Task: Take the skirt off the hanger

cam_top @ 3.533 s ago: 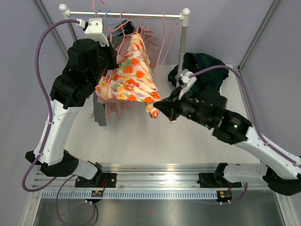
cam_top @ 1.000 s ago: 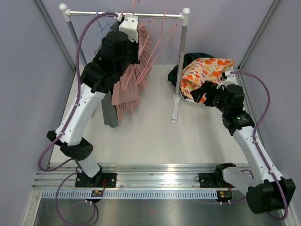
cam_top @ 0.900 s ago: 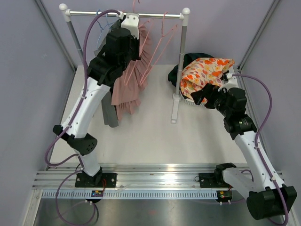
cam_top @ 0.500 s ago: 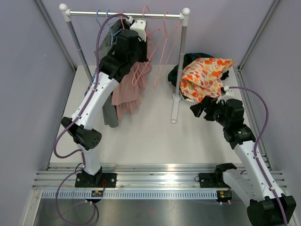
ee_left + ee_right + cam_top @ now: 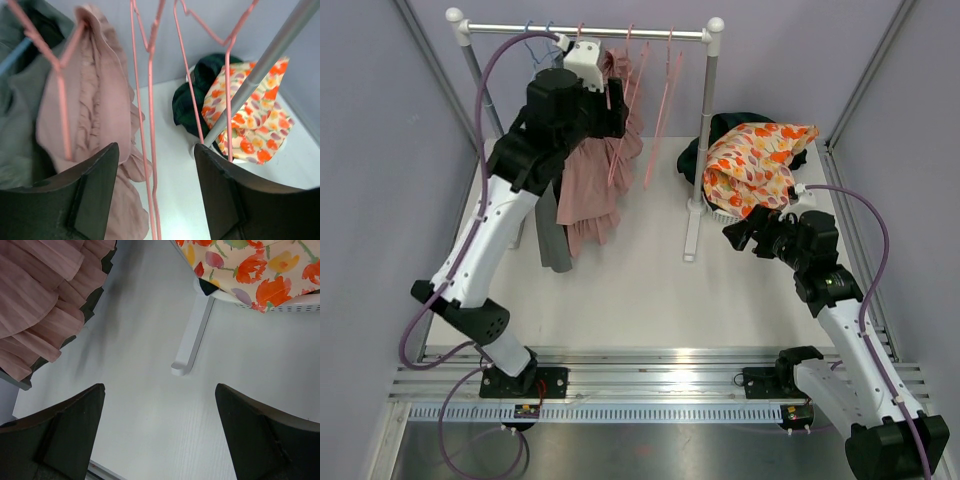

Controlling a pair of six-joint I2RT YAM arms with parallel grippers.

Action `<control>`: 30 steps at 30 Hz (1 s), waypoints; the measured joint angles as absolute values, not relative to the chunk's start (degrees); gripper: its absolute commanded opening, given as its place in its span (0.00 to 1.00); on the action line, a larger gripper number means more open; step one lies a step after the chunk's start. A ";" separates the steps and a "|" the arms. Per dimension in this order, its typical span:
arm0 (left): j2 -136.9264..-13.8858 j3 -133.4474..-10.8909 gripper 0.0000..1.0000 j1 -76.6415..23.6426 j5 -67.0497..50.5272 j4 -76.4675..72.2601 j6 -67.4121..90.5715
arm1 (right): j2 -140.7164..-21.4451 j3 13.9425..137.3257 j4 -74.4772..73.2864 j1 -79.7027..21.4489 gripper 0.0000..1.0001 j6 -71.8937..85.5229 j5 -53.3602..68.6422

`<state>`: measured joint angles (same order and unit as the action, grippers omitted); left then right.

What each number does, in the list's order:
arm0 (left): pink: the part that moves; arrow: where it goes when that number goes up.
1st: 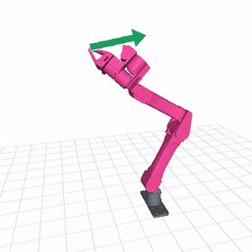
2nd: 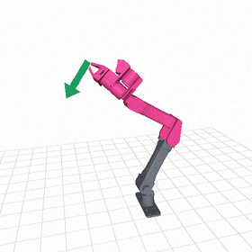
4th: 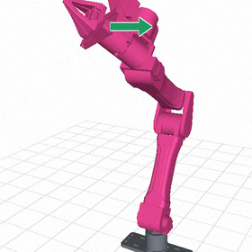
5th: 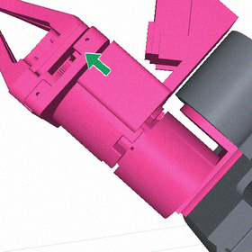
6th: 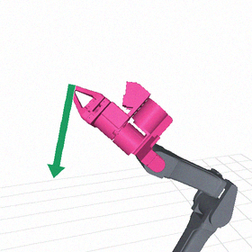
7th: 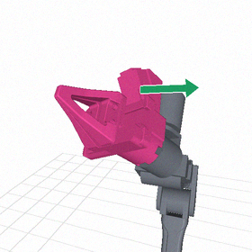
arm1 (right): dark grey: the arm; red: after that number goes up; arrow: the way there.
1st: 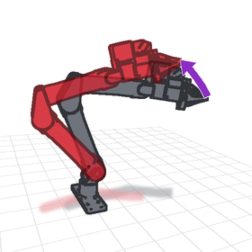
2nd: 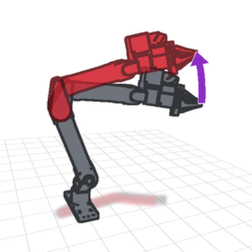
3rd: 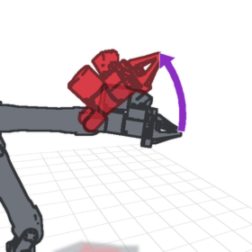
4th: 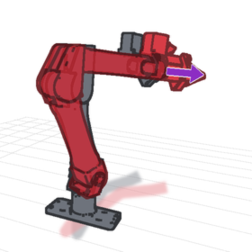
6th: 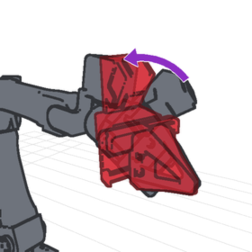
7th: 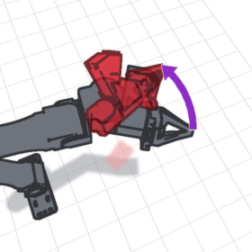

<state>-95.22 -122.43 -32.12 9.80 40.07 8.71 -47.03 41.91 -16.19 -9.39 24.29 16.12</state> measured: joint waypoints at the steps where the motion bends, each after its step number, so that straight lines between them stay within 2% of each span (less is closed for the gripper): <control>1: -93.78 -122.43 0.66 -32.12 10.02 39.92 8.49 | -46.87 41.82 -16.16 -9.39 1.00 24.29 16.12; 12: -88.66 -122.80 0.63 -29.36 12.93 38.94 7.09 | -46.13 41.43 -16.36 -9.39 0.99 24.29 16.12; 30: -98.43 -125.23 0.58 -24.88 12.05 38.81 7.57 | -45.28 41.43 -17.04 -9.39 0.99 24.27 16.10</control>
